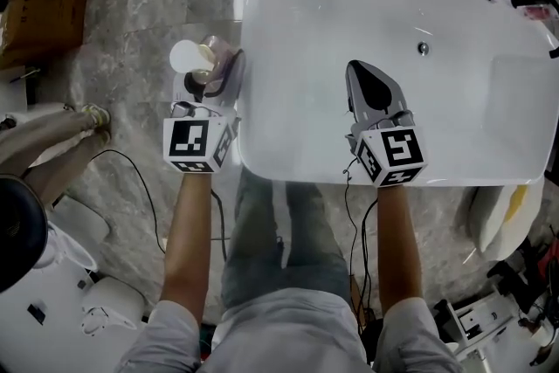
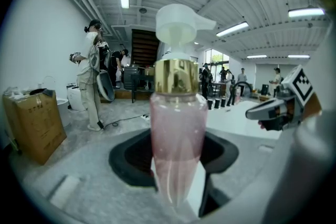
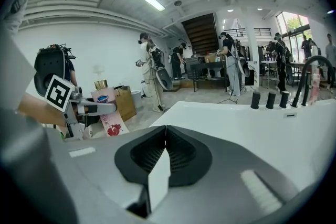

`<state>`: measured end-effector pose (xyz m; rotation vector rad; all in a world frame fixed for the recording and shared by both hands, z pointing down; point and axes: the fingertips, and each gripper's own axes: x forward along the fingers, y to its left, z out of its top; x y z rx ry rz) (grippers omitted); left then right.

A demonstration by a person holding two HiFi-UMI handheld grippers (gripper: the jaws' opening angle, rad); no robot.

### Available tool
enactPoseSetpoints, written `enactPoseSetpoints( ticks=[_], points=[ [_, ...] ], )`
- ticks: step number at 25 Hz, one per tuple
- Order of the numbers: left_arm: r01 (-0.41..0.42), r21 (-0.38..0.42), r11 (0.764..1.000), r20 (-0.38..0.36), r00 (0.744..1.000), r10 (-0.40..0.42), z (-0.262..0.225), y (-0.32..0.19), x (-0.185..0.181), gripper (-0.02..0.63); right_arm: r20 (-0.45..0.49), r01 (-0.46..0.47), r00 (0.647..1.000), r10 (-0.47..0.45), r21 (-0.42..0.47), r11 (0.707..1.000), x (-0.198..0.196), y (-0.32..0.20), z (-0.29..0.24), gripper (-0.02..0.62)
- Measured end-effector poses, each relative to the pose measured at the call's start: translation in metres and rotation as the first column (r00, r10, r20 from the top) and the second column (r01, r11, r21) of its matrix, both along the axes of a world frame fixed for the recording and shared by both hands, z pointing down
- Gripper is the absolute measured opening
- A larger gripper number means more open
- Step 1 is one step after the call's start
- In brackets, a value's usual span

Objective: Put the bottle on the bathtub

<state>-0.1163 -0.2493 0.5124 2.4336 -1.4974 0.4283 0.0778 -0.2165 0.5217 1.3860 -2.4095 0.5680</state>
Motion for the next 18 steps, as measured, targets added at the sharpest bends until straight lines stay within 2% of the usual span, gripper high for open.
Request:
enactPoseSetpoints(
  ticks=[18],
  points=[
    [-0.001, -0.009, 1.0, 0.024, 1.0, 0.001, 0.045, -0.016, 0.003, 0.215, 0.022, 0.003, 1.0, -0.002, -0.055, 0.998, -0.004, -0.009, 0.044, 0.003]
  ],
)
